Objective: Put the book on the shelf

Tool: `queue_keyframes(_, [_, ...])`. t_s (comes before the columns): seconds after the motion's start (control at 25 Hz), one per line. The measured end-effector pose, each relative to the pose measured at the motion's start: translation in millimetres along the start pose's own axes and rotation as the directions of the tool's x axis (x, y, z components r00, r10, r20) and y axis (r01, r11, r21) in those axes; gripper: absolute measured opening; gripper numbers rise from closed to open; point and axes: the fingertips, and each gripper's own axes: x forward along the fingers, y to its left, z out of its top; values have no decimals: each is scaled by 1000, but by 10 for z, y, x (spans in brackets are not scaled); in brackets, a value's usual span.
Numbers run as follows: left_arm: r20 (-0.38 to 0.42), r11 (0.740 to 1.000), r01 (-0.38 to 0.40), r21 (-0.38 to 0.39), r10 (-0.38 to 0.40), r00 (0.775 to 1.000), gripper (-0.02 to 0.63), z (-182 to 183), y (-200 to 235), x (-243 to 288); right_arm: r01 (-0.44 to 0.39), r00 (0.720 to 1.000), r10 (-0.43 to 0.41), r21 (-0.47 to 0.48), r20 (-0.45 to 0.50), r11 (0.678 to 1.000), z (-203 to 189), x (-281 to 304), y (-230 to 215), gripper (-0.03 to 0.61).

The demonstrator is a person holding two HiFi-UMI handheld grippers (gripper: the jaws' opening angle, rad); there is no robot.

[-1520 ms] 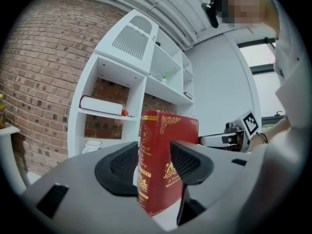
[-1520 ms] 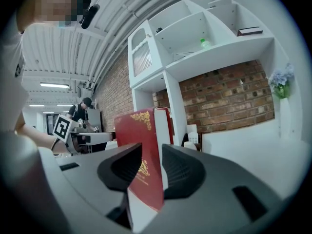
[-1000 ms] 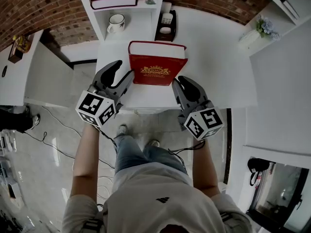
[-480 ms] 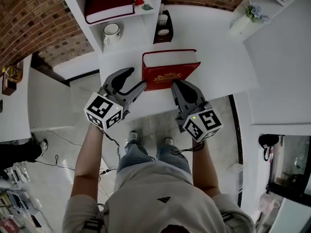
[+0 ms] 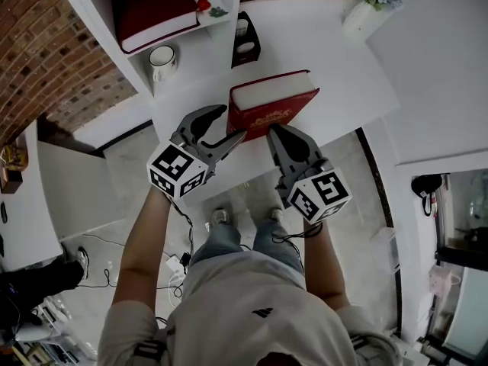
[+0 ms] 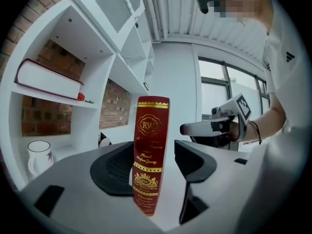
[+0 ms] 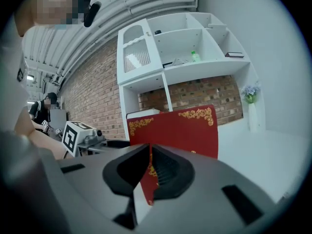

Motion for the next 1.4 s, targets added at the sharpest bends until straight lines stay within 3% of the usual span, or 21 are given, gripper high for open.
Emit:
queue_keyframes(0.6, [20,996,86,13,-87,996,262,-42,80,170,112,993,-113,-8,-24,994,-80,-102,-25,26])
queue_keyframes(1.12, [49,996,76,-37,-74,996,262,-44,146,401,146,989,-146,-10,-37,989,-111,-171,-112,26])
queue_keyframes(1.4, [5,993,113,38,-113,994,262,-65,-44,366,150,988,-150,-5,-37,989,-120,-185,-151,26])
